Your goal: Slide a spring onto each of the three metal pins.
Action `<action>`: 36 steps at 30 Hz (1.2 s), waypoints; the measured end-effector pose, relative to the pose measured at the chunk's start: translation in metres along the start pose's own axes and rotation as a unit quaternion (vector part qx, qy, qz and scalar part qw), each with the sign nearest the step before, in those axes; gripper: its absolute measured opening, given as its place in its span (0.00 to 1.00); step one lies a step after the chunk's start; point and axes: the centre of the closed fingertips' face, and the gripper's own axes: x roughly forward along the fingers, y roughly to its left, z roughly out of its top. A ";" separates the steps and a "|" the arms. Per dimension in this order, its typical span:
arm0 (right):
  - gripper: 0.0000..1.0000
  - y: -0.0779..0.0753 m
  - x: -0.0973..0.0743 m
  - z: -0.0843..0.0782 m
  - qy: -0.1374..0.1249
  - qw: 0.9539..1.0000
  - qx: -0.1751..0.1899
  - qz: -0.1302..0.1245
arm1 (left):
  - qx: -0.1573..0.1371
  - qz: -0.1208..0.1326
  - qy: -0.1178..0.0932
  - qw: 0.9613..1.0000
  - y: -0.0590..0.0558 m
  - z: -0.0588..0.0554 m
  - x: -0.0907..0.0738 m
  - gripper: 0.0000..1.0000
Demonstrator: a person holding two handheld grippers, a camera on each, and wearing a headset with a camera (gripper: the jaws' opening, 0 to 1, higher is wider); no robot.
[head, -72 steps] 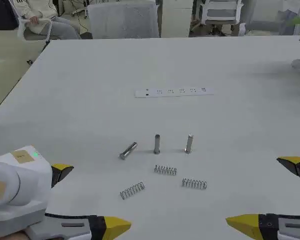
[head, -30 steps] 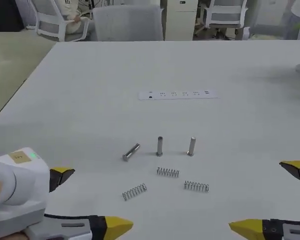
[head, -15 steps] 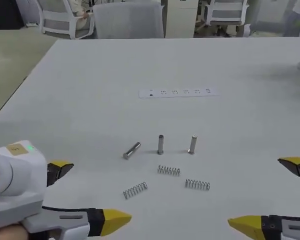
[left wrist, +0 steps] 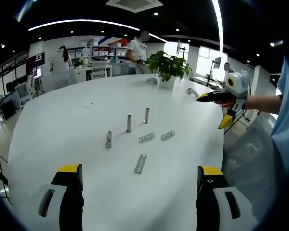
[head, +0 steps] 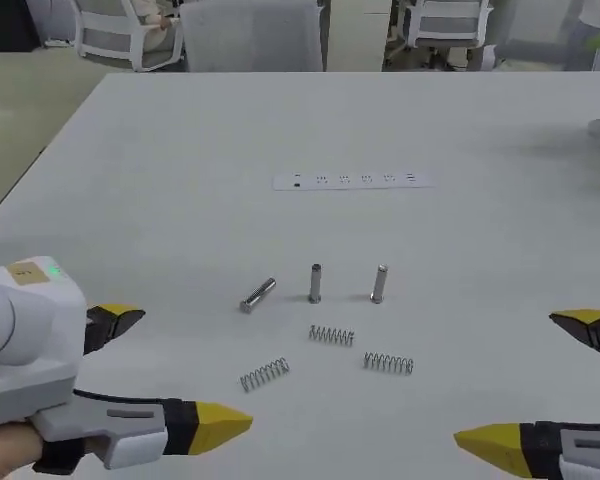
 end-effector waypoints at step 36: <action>0.97 -0.003 0.019 -0.012 0.030 0.999 -0.010 0.027 | 0.004 -0.015 0.036 0.999 0.012 -0.008 0.019 0.94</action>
